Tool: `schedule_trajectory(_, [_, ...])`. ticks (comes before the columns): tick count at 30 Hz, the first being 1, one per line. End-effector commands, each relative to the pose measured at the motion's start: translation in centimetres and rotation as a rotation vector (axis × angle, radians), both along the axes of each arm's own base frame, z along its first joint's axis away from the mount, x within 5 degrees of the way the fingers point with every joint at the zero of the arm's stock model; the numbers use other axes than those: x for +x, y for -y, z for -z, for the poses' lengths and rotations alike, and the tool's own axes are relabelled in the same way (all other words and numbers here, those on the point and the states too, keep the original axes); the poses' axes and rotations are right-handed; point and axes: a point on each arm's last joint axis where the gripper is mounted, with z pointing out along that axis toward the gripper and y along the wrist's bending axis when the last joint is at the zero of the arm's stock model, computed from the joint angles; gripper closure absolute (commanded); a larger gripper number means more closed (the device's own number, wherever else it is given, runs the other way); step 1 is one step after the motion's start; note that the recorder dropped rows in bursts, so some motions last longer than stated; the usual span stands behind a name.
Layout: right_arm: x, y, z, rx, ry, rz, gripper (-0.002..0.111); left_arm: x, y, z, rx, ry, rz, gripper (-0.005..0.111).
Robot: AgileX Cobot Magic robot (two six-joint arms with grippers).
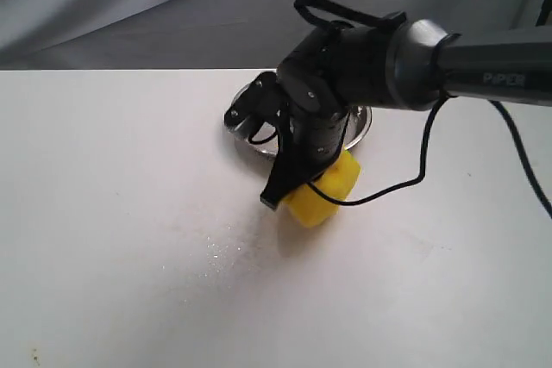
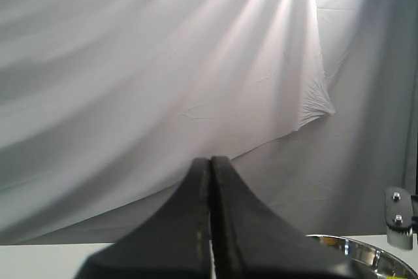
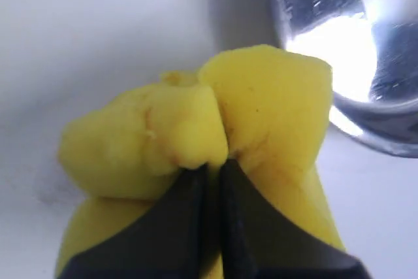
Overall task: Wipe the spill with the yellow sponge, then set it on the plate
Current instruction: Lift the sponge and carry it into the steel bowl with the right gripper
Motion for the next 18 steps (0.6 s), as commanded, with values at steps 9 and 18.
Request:
schedule_trajectory(9, [4.2, 0.7, -4.5, 0.383, 0.361, 0.016, 0.108, -0.1, 0.0, -0.1, -0.006, 0.011, 0.006, 0.107])
schedule_trajectory(18, [7.4, 2.5, -2.3, 0.512, 0.416, 0.107, 0.108, -0.1, 0.0, -0.1, -0.006, 0.011, 0.006, 0.107])
